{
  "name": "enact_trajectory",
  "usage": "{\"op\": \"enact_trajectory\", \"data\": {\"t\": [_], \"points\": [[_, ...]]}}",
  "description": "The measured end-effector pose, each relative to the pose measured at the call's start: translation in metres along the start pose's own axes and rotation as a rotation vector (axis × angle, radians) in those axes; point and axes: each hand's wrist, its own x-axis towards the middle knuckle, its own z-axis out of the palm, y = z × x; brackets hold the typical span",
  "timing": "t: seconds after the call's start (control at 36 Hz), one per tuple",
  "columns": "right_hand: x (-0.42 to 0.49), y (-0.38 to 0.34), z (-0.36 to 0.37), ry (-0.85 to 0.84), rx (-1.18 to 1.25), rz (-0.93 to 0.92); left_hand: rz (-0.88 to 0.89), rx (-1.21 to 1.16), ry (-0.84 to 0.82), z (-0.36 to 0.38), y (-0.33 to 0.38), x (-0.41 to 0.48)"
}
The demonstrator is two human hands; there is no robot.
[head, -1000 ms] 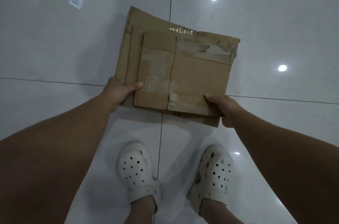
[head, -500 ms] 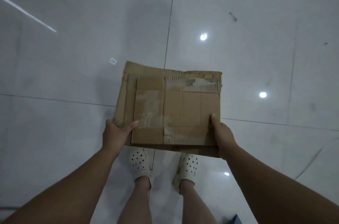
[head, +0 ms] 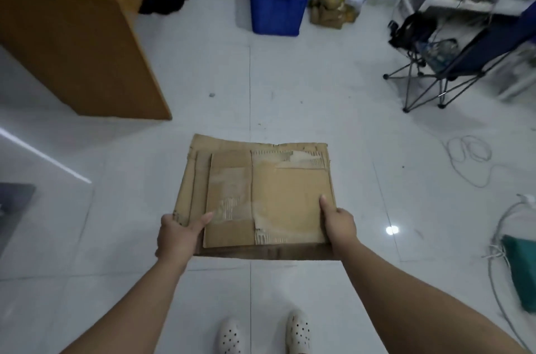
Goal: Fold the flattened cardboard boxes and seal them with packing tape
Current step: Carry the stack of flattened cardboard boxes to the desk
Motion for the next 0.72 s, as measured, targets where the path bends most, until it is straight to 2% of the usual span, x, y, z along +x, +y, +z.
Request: {"op": "enact_trajectory", "data": {"t": [0.22, 0.42, 0.53, 0.72], "points": [[-0.057, -0.085, 0.009, -0.008, 0.12, -0.186, 0.144, -0.043, 0.1, -0.088, 0.072, -0.016], [-0.081, -0.151, 0.019, -0.099, 0.196, -0.333, 0.272, -0.108, 0.182, -0.153, 0.123, -0.011], [-0.082, -0.188, 0.023, -0.125, 0.224, -0.393, 0.292, -0.128, 0.217, -0.171, 0.153, -0.005], [-0.055, -0.255, 0.029, -0.075, 0.212, -0.501, 0.305, -0.181, 0.221, -0.176, 0.206, 0.021]]}}
